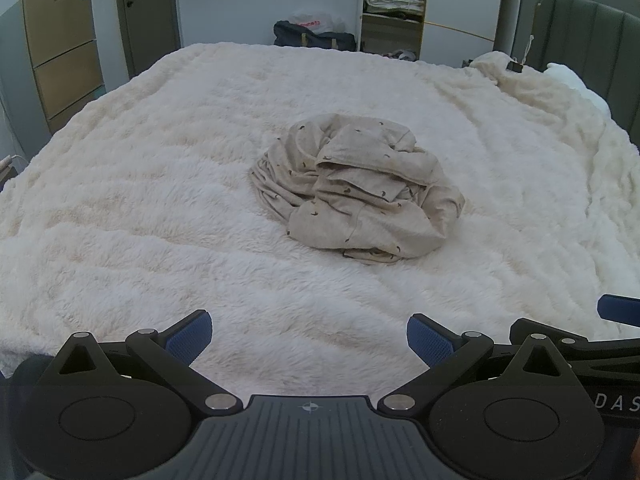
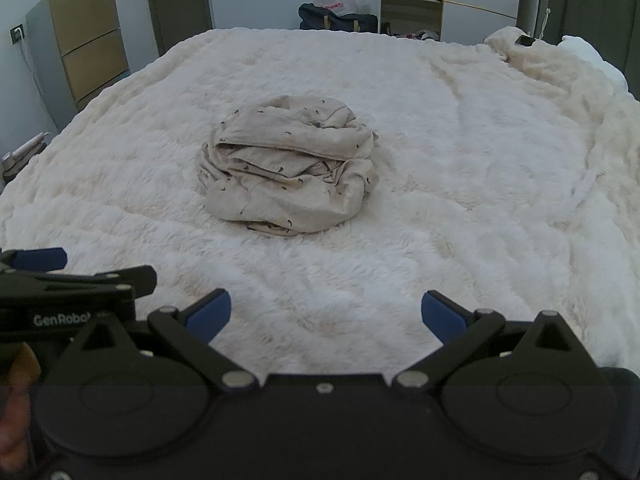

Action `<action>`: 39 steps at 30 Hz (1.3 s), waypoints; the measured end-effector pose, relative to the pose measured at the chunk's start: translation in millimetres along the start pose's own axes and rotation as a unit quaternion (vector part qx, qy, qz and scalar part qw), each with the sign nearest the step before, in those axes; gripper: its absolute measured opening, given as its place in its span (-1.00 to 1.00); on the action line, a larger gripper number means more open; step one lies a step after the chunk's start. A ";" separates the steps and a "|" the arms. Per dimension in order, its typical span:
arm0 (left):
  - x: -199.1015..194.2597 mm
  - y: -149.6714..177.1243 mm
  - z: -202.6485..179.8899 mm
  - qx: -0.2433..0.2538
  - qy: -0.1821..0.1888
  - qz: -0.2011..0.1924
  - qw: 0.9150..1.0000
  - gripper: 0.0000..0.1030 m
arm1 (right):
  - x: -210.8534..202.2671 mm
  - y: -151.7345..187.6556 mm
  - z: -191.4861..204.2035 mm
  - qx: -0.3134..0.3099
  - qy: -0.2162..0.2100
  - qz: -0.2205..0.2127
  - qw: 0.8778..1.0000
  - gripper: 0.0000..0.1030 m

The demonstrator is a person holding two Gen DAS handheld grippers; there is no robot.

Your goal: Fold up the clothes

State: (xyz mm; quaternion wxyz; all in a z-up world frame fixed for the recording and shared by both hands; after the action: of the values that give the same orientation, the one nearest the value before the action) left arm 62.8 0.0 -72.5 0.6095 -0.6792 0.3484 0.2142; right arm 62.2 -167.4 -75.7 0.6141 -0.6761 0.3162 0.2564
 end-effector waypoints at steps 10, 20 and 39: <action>-0.2 1.2 0.2 0.002 -0.004 -0.002 1.000 1.00 | 0.0 1.0 1.7 -0.002 0.001 -0.003 1.000 1.00; 0.4 1.4 0.6 0.002 -0.006 0.000 1.000 1.00 | -0.8 1.2 2.8 -0.003 0.000 -0.004 1.000 1.00; 1.6 3.2 0.7 0.003 -0.007 0.004 1.000 1.00 | -0.9 1.8 3.9 -0.007 -0.001 -0.003 1.000 1.00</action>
State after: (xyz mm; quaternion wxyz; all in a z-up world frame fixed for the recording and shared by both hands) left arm 61.6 0.3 -76.0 0.6132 -0.6746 0.3469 0.2204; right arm 60.5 -163.4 -76.7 0.6105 -0.6811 0.3117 0.2572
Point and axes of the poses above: each gripper's, at about its wrist camera, not at the fingertips, and x roughly the way its jaws point, z to its left, y to its underside, the point moved 9 cm from there along x, roughly the way its jaws point, and after that the axes turned 13 degrees about y, right-handed, at the moved point
